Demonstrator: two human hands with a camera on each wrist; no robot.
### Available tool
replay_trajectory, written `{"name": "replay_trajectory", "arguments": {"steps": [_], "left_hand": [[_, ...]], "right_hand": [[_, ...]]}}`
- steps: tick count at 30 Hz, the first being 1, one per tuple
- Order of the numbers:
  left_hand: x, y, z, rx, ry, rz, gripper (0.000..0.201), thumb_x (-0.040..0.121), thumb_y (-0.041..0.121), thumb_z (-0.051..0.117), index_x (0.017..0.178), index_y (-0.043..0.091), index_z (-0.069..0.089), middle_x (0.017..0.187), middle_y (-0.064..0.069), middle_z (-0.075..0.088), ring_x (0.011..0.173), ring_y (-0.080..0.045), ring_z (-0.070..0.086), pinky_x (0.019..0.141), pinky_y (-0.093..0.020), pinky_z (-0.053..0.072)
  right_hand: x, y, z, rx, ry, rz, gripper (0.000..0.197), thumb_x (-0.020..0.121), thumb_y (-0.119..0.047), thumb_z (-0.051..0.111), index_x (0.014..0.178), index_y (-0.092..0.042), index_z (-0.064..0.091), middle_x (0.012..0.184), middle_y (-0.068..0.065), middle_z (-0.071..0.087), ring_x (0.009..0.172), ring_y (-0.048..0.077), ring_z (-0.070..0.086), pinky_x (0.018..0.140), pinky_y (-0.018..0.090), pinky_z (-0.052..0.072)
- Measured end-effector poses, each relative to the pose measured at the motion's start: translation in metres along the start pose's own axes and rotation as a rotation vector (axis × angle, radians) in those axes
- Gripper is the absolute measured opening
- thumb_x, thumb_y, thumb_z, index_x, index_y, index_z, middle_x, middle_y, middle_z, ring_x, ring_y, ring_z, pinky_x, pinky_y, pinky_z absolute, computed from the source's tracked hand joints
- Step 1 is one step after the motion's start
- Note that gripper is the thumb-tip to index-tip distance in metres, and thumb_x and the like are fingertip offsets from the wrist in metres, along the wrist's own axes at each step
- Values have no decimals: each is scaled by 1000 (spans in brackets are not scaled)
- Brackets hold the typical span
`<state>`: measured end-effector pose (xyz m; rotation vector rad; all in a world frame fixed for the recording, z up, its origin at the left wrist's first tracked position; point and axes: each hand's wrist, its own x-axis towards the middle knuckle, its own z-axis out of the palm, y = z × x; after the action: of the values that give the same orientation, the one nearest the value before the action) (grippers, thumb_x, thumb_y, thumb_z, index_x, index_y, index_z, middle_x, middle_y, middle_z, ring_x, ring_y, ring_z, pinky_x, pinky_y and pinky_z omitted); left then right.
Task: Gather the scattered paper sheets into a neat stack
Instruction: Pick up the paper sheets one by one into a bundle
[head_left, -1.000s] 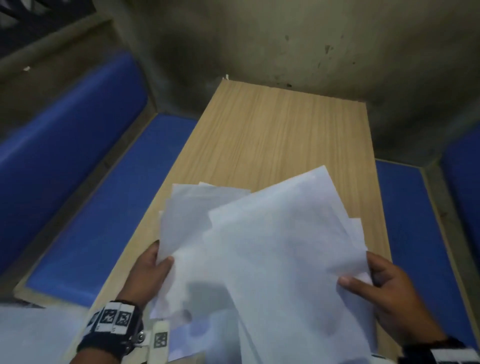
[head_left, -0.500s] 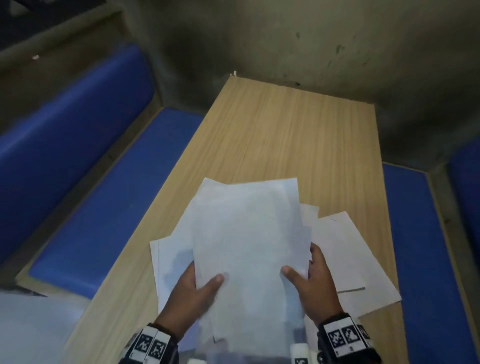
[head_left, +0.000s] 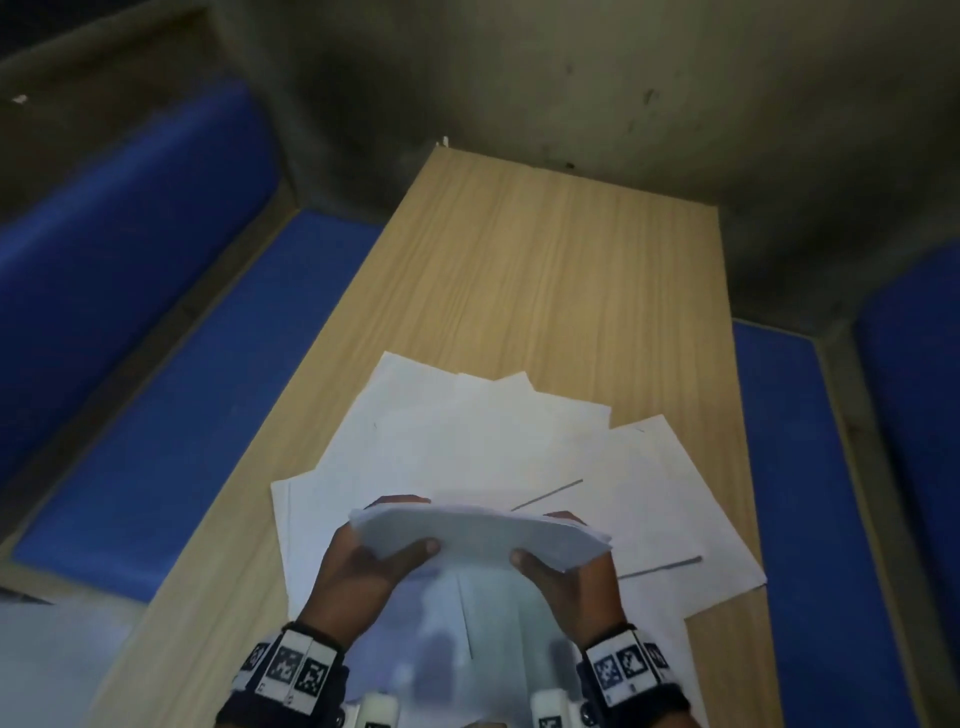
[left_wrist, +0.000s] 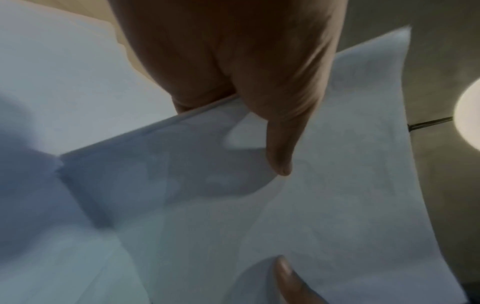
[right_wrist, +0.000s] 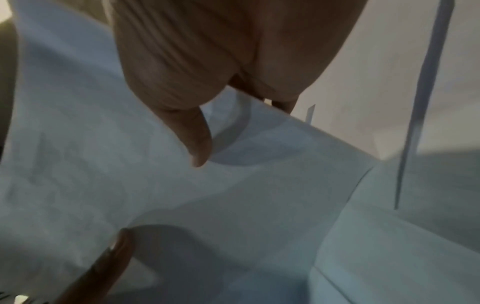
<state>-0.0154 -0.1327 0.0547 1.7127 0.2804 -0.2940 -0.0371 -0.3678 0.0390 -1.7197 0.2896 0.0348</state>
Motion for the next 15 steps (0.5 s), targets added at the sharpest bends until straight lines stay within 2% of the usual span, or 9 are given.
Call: {"name": "replay_trajectory", "arguments": {"steps": [2, 5, 7, 8, 10, 11, 12, 13, 15], "left_hand": [[-6, 7, 2, -31, 29, 3, 28, 75, 5, 85, 91, 25, 73, 80, 21, 77, 78, 5, 70, 64, -5, 49], [-16, 7, 2, 21, 42, 45, 21, 78, 10, 83, 87, 25, 70, 74, 12, 76, 72, 15, 66, 63, 0, 46], [-18, 4, 4, -5, 45, 25, 22, 80, 6, 81, 80, 24, 68, 71, 13, 75, 74, 8, 68, 66, -4, 46], [-18, 0, 5, -32, 52, -26, 24, 79, 6, 81, 80, 25, 66, 69, 15, 75, 76, 4, 68, 72, -11, 49], [-17, -9, 10, -30, 54, -123, 28, 79, 8, 82, 84, 26, 62, 66, 21, 73, 82, -2, 64, 89, -32, 50], [-16, -14, 13, -13, 49, -151, 28, 80, 7, 81, 84, 26, 61, 62, 26, 72, 83, -3, 62, 92, -37, 48], [-14, -16, 15, -8, 57, -163, 27, 81, 6, 80, 83, 25, 61, 59, 29, 70, 82, -6, 62, 91, -37, 46], [-11, -19, 15, 0, 85, -172, 26, 82, 5, 79, 80, 23, 61, 57, 25, 70, 82, -13, 64, 87, -36, 45], [-8, -19, 12, -4, 170, -175, 23, 82, 8, 80, 74, 17, 61, 68, 13, 71, 85, -30, 64, 81, -32, 43]], "right_hand": [[-4, -7, 3, 26, 11, -30, 24, 71, 7, 78, 77, -13, 67, 73, -17, 71, 64, -5, 62, 59, 10, 47], [-11, -9, 5, 43, 30, -111, 17, 74, 3, 77, 75, 5, 60, 62, -7, 59, 57, 1, 51, 54, 12, 39], [-12, -2, 6, 22, 35, -66, 16, 74, 7, 75, 73, 5, 59, 61, -2, 58, 58, 5, 51, 54, 16, 40], [-12, 4, 10, 14, 36, -21, 17, 73, 12, 73, 72, 1, 60, 62, -1, 60, 59, 6, 53, 56, 18, 43], [-9, 24, 16, -11, 86, 79, 33, 69, 21, 64, 68, -12, 64, 66, -9, 67, 64, 2, 59, 63, 20, 49], [-7, 32, 19, -32, 114, 117, 42, 68, 23, 59, 70, -19, 67, 72, -14, 70, 69, -4, 62, 69, 19, 52], [-5, 36, 21, -68, 126, 145, 50, 69, 22, 54, 77, -26, 68, 80, -17, 71, 78, -8, 64, 76, 20, 53], [-3, 40, 21, -126, 125, 174, 54, 71, 19, 49, 85, -29, 67, 89, -13, 70, 86, -7, 64, 81, 22, 54], [7, 48, 12, -206, 233, 280, 47, 72, 15, 44, 95, -21, 63, 98, 0, 66, 93, 13, 64, 75, 24, 52]]}}
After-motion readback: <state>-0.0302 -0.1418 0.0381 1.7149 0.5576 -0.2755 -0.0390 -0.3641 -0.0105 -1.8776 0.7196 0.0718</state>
